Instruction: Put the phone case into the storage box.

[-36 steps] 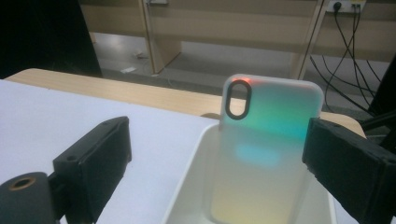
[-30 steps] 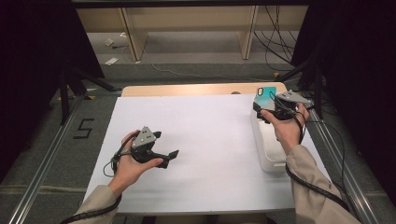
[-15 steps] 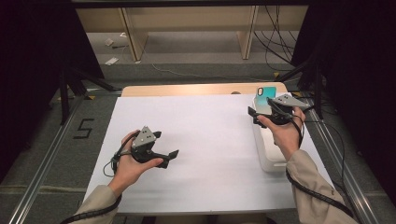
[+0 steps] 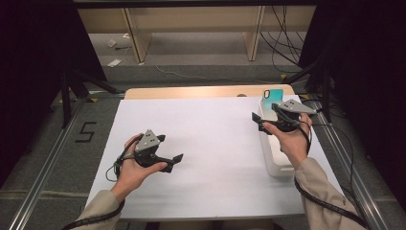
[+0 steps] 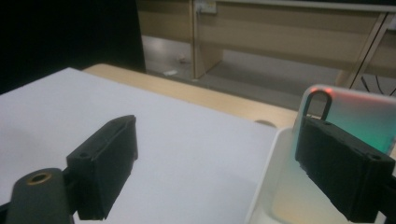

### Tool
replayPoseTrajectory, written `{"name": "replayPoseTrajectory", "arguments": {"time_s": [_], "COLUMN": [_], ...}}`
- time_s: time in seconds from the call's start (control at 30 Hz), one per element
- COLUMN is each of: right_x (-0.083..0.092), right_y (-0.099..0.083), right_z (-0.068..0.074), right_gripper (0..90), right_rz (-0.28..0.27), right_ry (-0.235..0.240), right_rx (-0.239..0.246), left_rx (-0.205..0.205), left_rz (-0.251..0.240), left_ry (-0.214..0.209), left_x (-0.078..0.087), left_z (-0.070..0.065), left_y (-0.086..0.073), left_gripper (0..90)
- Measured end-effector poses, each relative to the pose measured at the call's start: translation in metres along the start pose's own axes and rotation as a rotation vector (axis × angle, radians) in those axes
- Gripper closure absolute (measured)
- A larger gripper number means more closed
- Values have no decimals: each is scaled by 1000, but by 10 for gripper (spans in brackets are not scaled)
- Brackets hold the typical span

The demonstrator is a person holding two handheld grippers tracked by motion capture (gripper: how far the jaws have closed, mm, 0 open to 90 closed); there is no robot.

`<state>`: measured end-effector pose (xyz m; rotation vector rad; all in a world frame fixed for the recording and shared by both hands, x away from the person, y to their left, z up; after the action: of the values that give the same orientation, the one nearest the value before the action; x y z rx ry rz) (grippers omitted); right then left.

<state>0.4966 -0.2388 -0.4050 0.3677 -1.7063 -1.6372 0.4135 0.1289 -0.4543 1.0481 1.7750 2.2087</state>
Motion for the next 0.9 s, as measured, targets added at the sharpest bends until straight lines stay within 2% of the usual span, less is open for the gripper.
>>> {"name": "replayPoseTrajectory", "arguments": {"time_s": [0.1, 0.3, 0.9], "right_x": [5, 7, 14], "right_y": [7, -2, -11], "right_z": [-1, 4, 25], "right_gripper": [146, 146, 155], "right_rz": [-15, 10, 24], "right_ry": [-3, 14, 87], "right_rx": [0, 2, 15], "left_rx": [0, -2, 3], "left_rz": [-1, 0, -2], "left_ry": [1, 1, 1], "left_x": [1, 0, 1], "left_z": [0, 0, 0], "left_y": [0, 0, 0], "left_gripper": [30, 30, 30]}}
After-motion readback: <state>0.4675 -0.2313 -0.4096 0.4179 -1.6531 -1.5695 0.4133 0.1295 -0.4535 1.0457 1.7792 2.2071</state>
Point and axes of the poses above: each handheld gripper's, and its own axes: x roughly backward along the jaws, y roughly out of its top, z roughly to its left, the point moved 5 cm from there along -x, roughly forward along the jaws, and after that the axes turned 13 degrees about y, right-handed, at the moved point
